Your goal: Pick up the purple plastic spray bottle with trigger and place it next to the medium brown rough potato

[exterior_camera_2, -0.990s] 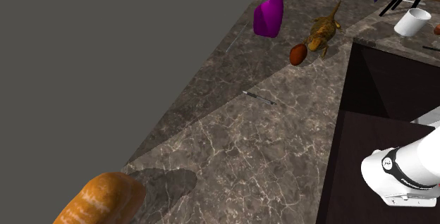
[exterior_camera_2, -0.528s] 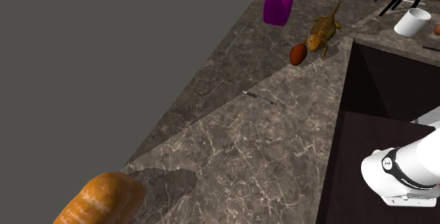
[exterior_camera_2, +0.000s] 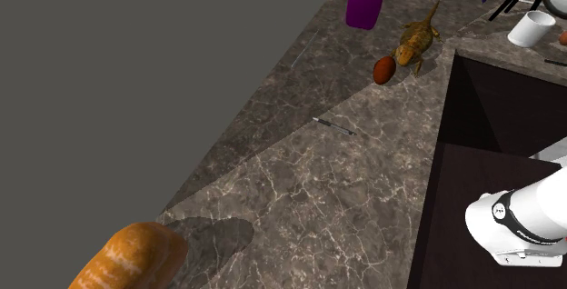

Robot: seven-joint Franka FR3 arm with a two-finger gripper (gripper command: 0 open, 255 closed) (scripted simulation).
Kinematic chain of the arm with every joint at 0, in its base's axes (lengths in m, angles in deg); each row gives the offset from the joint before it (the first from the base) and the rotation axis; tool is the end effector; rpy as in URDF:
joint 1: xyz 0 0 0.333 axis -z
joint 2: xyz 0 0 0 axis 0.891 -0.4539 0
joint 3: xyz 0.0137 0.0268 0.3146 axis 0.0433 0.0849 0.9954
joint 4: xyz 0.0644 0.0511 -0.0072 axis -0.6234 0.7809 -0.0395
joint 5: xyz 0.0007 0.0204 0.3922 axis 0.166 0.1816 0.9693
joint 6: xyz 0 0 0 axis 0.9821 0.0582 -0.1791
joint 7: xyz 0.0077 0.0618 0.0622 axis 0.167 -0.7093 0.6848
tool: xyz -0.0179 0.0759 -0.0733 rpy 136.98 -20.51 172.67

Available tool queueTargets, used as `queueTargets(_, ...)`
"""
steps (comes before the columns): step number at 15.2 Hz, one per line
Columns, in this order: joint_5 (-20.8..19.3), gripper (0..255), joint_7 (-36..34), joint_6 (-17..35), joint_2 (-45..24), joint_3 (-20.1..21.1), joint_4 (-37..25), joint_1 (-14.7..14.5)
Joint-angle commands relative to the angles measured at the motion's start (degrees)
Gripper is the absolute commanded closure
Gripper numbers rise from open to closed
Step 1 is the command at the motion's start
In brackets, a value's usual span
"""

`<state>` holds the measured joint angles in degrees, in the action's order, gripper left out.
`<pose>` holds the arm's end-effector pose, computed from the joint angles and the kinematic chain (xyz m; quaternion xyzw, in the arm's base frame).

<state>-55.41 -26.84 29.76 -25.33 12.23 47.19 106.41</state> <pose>0.4295 -0.5467 0.5604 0.9976 -0.0466 -0.0441 0.0244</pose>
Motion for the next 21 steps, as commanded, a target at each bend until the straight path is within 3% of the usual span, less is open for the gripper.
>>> queueTargets(1, -0.1, 255, -0.1, 2.1, 0.8, 0.0, 2.9, -0.2)
queueTargets(21, -0.6, 255, -1.1, 19.1, 3.2, 0.1, 22.2, -1.4)
